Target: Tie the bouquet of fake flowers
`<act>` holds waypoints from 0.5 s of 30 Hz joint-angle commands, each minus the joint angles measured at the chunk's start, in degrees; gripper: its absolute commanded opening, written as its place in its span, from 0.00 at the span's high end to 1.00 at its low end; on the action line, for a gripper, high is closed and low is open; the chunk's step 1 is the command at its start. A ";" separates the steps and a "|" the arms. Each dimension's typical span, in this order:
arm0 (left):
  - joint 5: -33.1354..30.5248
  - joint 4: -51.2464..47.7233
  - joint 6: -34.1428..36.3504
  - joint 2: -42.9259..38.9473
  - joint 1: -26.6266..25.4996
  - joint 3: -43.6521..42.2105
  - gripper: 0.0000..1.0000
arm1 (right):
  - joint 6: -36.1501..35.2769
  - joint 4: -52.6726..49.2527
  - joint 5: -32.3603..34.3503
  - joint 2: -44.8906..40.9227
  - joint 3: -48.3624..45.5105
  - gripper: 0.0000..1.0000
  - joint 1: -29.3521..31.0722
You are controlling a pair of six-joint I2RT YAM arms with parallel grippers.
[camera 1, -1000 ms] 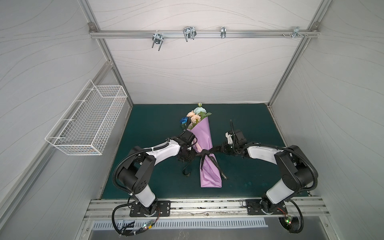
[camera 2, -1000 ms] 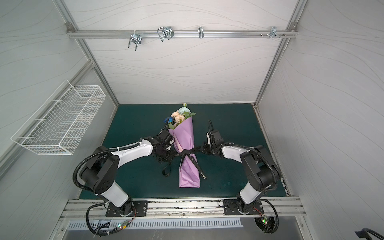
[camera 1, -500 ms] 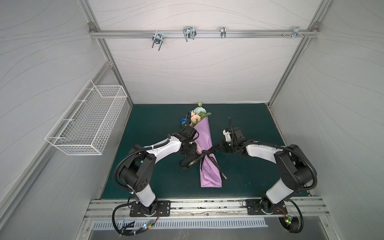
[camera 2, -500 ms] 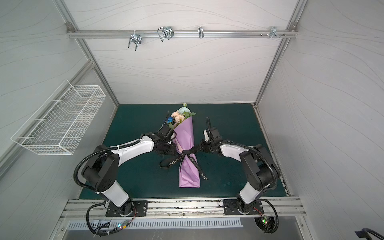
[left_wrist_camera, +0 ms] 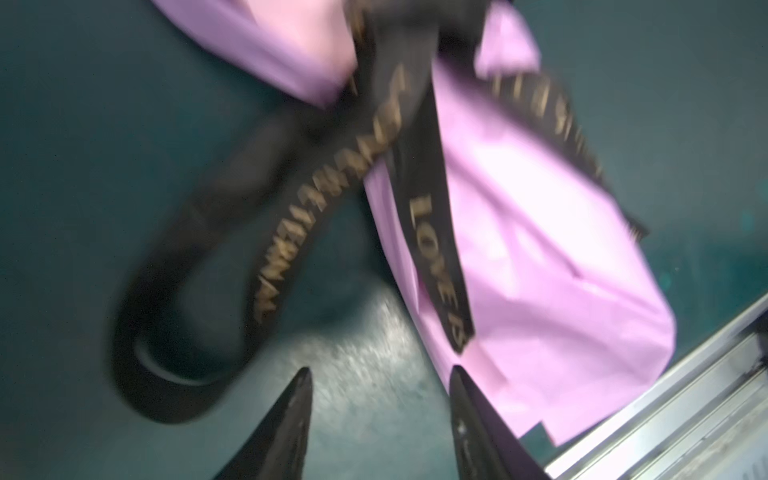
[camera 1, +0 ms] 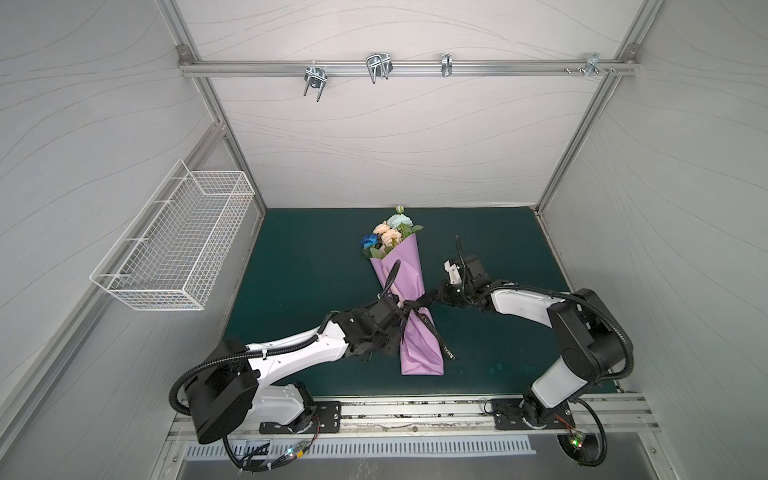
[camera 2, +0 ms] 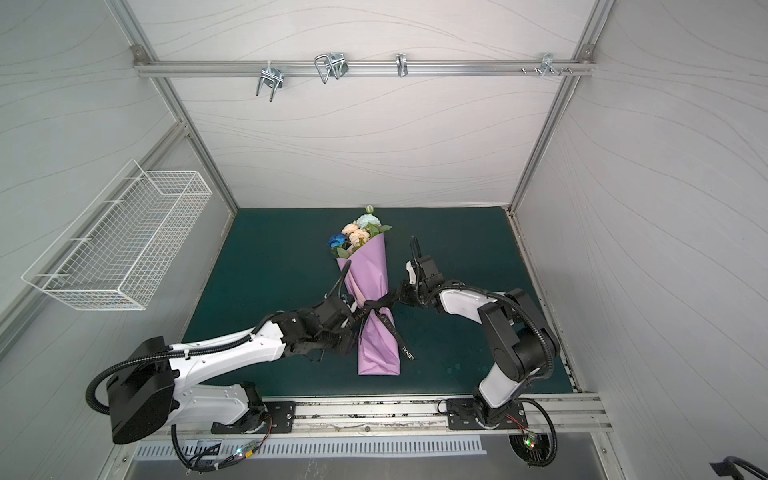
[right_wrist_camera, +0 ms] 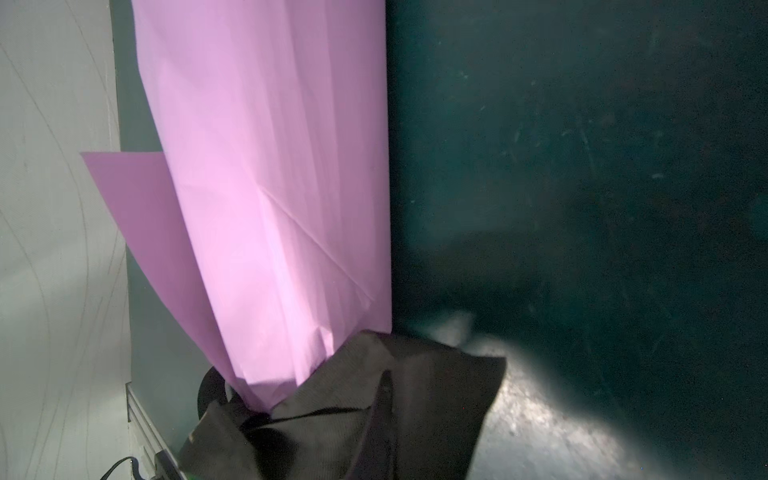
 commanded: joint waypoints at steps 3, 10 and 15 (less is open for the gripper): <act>-4.31 10.68 2.60 -0.93 -2.56 -2.08 0.37 | 0.15 -1.08 -0.12 0.16 0.48 1.00 0.39; -4.22 14.39 3.95 2.99 -2.79 -0.75 0.37 | 0.40 -0.67 0.01 0.43 0.39 1.00 0.35; -6.73 14.87 3.96 5.04 -2.78 0.90 0.40 | 0.51 -0.51 -0.06 0.52 0.47 1.00 0.39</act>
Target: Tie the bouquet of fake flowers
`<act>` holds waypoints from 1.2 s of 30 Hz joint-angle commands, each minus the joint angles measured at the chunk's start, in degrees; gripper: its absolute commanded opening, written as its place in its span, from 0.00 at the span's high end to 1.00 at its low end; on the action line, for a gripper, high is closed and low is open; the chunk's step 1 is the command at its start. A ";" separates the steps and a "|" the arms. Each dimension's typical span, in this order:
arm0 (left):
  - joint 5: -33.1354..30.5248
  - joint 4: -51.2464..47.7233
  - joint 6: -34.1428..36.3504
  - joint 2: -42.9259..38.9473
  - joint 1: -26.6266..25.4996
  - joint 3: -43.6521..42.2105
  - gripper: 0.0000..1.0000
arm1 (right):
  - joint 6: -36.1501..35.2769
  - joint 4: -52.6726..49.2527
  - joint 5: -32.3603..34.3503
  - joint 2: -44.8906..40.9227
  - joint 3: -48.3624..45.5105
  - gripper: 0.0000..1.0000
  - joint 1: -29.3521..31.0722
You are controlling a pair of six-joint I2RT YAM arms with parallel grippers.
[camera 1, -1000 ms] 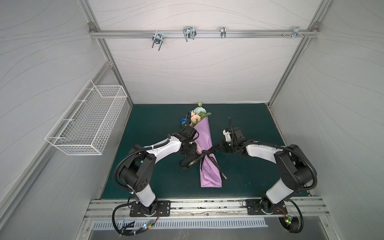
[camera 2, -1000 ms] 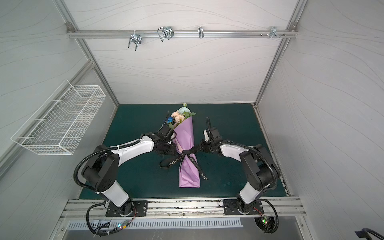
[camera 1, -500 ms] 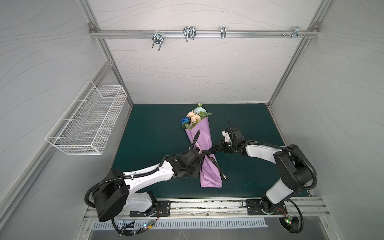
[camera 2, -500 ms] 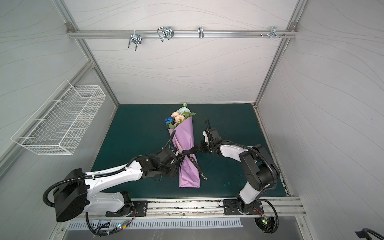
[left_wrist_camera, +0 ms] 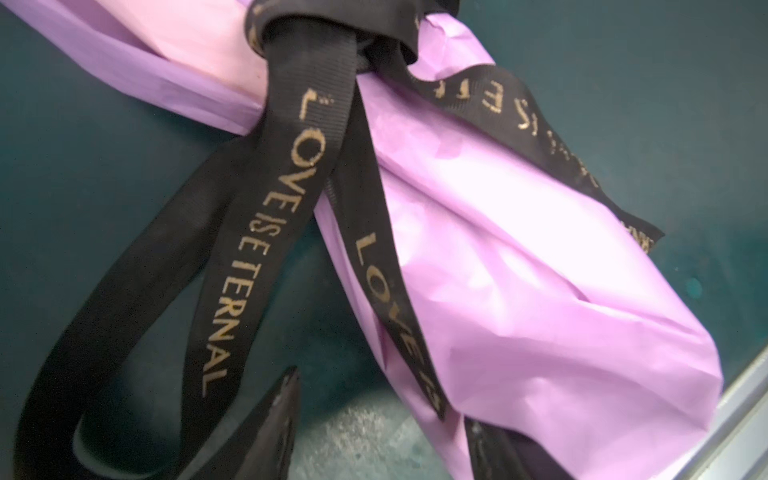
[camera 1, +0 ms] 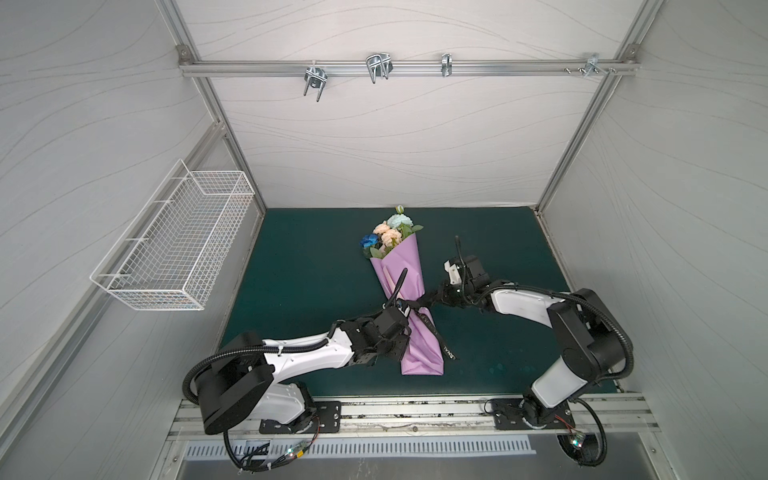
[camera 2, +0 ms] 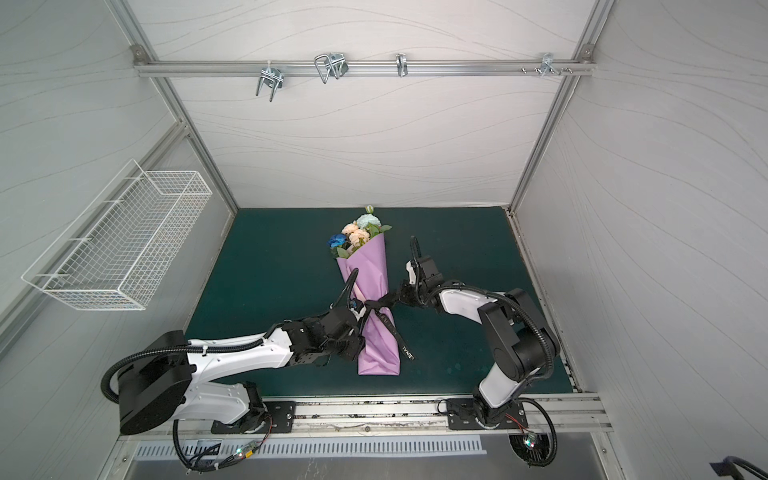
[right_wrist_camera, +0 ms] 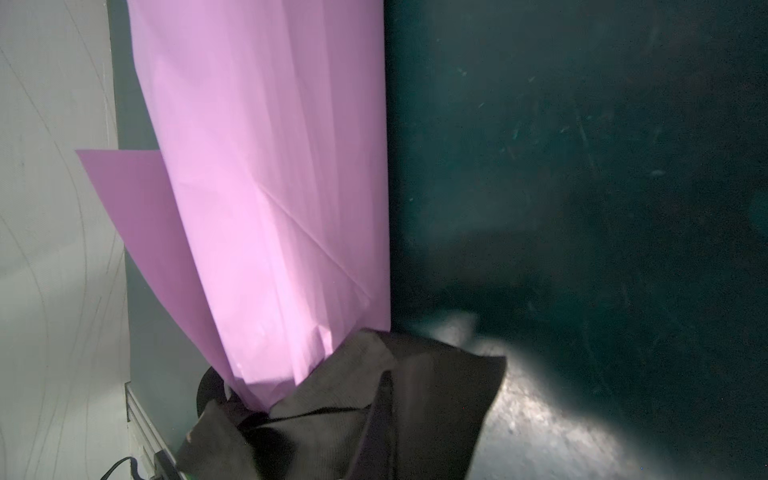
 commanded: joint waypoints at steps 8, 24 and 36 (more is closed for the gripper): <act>-5.52 1.02 -0.17 3.20 -0.19 5.71 0.65 | 0.65 0.21 -0.27 0.22 0.04 1.00 0.33; -6.26 -9.62 -10.06 -5.45 0.24 -0.04 1.00 | 0.11 -0.31 0.07 -0.40 0.52 1.00 -0.23; -1.04 -16.81 -20.08 -11.01 4.55 -6.65 1.00 | -1.03 -1.79 0.26 -1.51 2.01 1.00 -2.85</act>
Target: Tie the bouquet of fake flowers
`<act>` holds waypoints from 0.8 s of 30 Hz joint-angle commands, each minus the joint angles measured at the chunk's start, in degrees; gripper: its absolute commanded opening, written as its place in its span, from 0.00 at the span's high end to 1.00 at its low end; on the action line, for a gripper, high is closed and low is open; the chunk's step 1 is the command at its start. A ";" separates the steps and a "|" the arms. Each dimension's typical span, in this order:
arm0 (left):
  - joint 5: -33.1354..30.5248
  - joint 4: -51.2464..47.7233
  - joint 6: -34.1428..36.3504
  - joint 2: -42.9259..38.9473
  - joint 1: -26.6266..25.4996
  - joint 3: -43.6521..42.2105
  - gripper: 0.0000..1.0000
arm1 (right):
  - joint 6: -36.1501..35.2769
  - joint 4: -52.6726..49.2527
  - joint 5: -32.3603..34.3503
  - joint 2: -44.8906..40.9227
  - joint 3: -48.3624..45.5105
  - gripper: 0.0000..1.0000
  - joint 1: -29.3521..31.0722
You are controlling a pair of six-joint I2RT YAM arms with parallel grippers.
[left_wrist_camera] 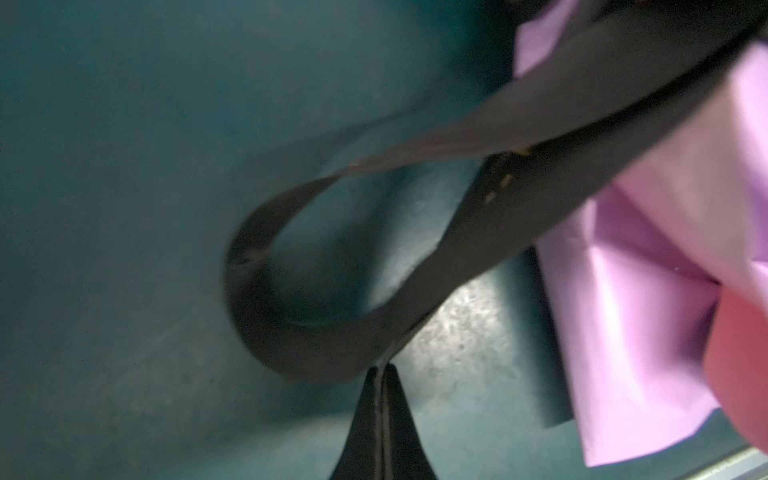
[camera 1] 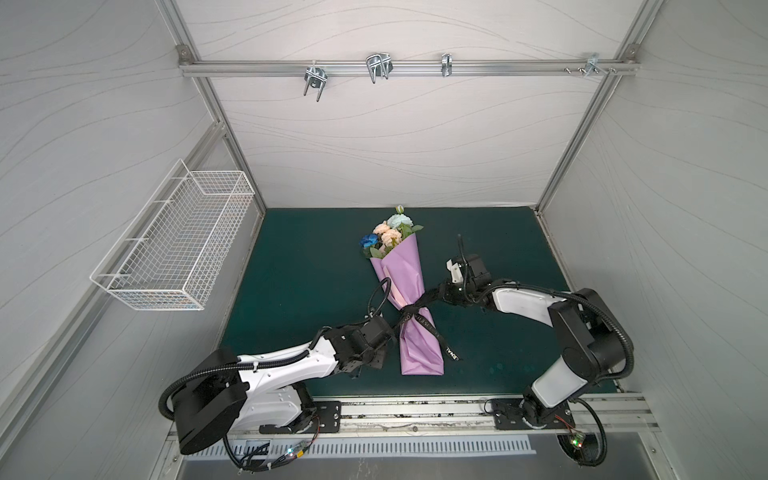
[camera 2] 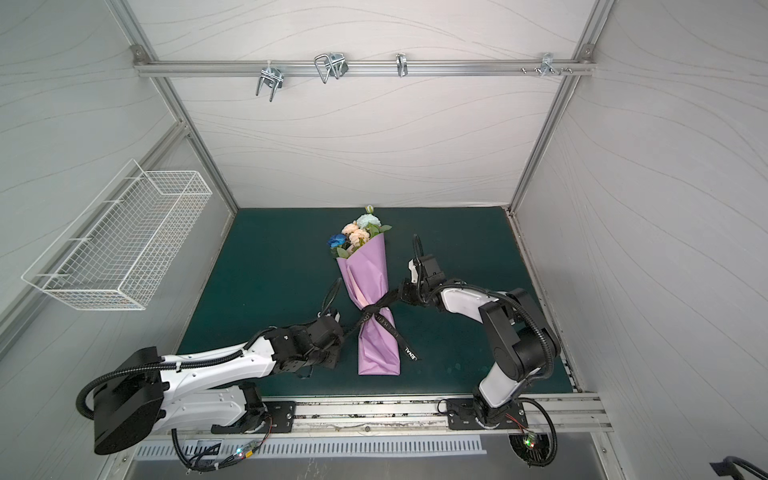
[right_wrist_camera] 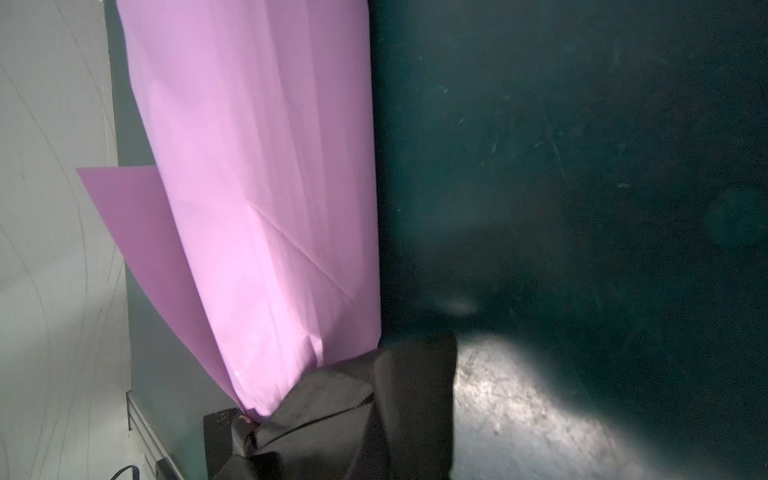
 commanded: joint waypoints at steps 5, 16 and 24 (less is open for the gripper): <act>2.10 -5.69 -4.49 -2.56 7.22 -1.86 1.00 | -1.25 -1.87 0.45 -1.88 2.18 1.00 -1.77; 0.55 -10.13 -8.21 0.54 9.79 -2.33 1.00 | -1.27 -2.11 0.08 -1.39 2.78 1.00 -1.90; -3.76 -17.02 -14.41 6.30 11.09 1.03 1.00 | -1.04 -1.62 -0.41 -1.32 2.34 1.00 -1.90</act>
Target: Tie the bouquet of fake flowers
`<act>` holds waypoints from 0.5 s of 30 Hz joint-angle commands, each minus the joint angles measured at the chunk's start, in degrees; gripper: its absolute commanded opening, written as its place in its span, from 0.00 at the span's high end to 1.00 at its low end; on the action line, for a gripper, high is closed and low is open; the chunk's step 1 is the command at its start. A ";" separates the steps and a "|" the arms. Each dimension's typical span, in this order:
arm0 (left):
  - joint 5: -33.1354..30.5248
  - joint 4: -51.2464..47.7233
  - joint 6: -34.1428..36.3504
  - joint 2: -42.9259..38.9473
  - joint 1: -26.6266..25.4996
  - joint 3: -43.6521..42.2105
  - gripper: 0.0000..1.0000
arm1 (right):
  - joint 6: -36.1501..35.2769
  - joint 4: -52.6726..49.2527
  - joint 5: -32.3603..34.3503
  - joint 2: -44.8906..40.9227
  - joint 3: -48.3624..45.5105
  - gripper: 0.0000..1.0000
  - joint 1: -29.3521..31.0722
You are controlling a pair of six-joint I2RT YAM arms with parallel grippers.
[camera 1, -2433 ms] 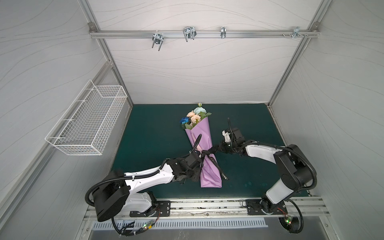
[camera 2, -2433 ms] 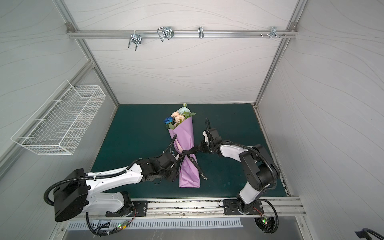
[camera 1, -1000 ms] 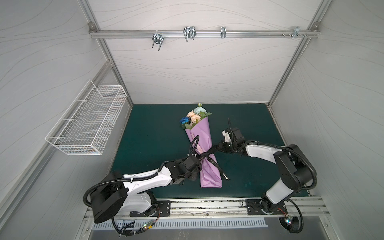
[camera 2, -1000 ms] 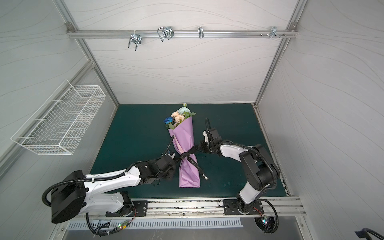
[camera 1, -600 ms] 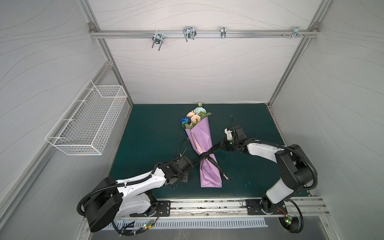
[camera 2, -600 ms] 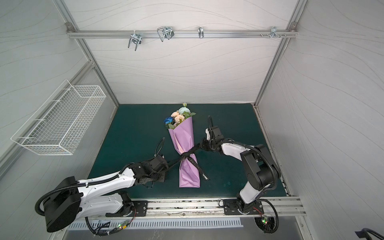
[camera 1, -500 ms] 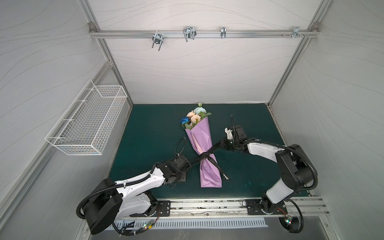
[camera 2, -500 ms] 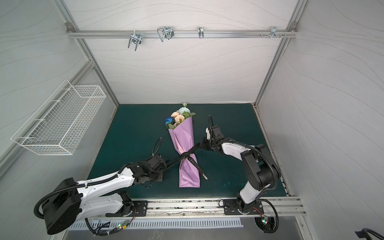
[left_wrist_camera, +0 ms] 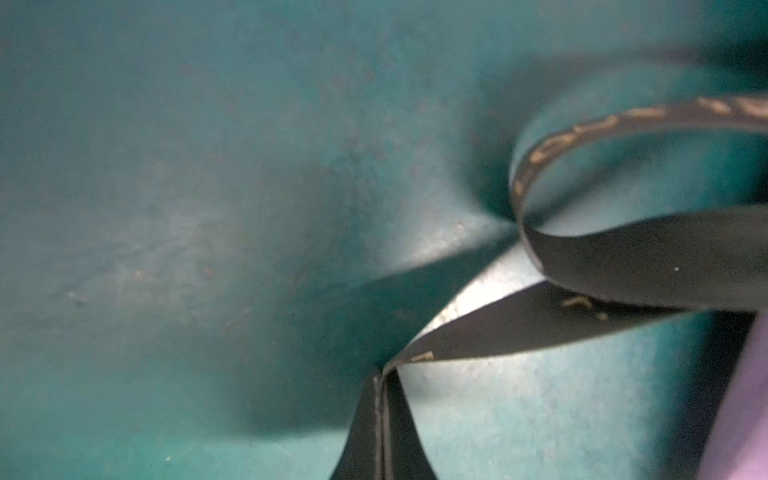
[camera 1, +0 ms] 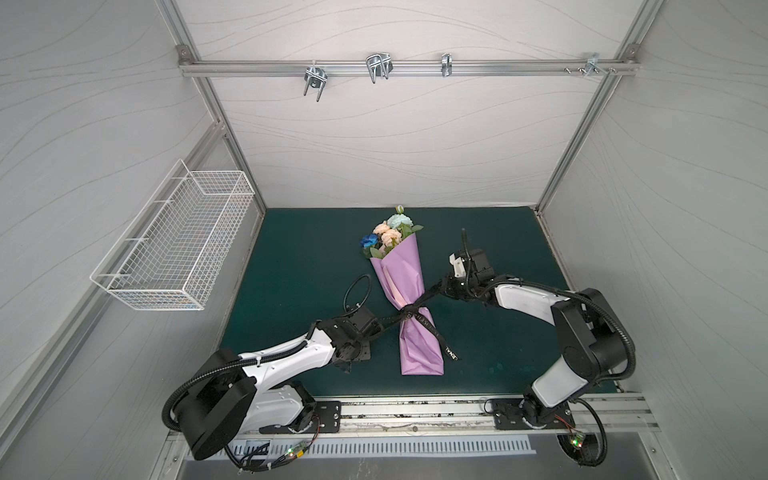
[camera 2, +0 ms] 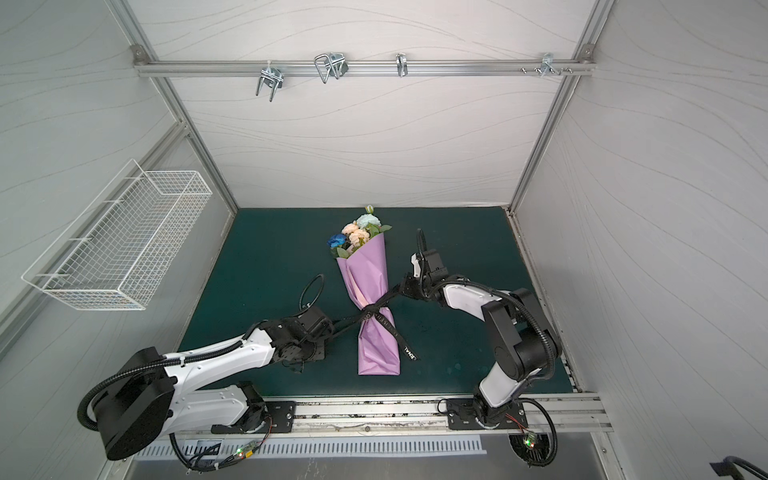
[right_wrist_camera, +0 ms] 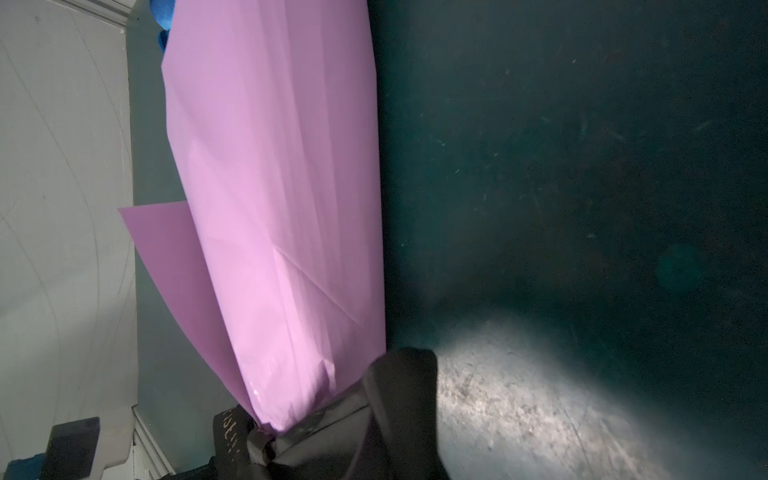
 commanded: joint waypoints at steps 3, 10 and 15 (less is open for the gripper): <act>-7.14 -12.45 -8.24 3.68 1.08 1.26 1.00 | 0.04 -0.77 -0.65 -1.20 0.38 1.00 -0.46; -6.63 -10.07 -5.93 -3.04 1.65 2.03 0.64 | 0.10 -0.06 -1.71 -0.07 0.92 1.00 0.98; -4.79 -7.73 1.38 -9.08 1.62 5.92 0.42 | -0.06 -0.14 -2.10 0.41 1.38 1.00 2.56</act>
